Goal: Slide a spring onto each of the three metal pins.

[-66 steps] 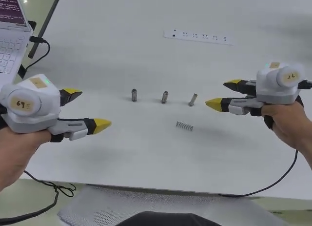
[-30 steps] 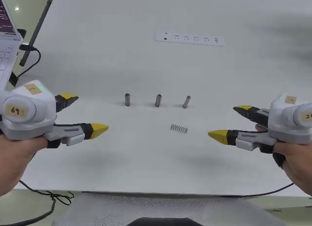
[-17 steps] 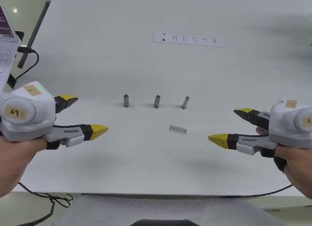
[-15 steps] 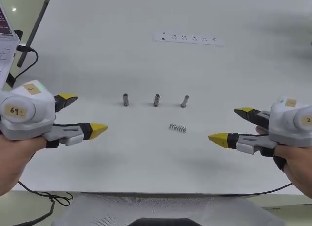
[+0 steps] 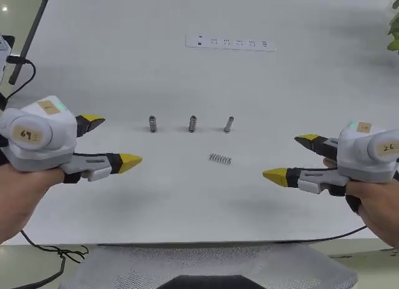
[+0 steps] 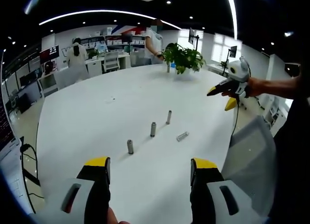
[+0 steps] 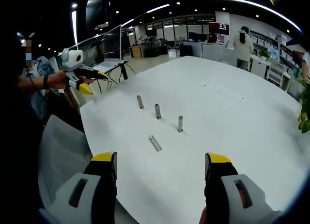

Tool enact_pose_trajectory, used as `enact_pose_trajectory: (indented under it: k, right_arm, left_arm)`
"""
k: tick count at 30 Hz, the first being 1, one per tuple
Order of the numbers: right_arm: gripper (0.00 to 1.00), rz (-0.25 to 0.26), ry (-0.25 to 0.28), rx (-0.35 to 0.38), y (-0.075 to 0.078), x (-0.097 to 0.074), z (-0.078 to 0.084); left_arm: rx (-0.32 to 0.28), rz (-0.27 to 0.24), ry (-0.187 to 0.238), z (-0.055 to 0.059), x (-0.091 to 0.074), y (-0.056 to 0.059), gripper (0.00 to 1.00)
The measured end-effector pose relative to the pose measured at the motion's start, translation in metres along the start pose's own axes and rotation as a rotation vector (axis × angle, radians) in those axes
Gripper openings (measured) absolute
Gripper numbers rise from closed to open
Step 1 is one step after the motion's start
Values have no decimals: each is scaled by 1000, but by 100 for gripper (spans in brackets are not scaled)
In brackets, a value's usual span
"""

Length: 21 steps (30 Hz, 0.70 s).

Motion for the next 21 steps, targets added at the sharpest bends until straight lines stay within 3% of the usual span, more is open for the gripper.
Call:
enact_pose_trajectory:
  k: [21]
  right_arm:
    - [73, 0, 5, 7, 2, -5, 2]
  left_arm:
    - [114, 147, -30, -27, 58, 25, 62]
Point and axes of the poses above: the centre of the closed fingertips' face, and the gripper's own axes: x roughly forward along the fingers, y roughly to its right, z roughly out of its underside, the point moved 10 cm from there along -x, roughly backward along the fingers, and after that the axes turned 3 degrees about -x, right-handed, at the moved point
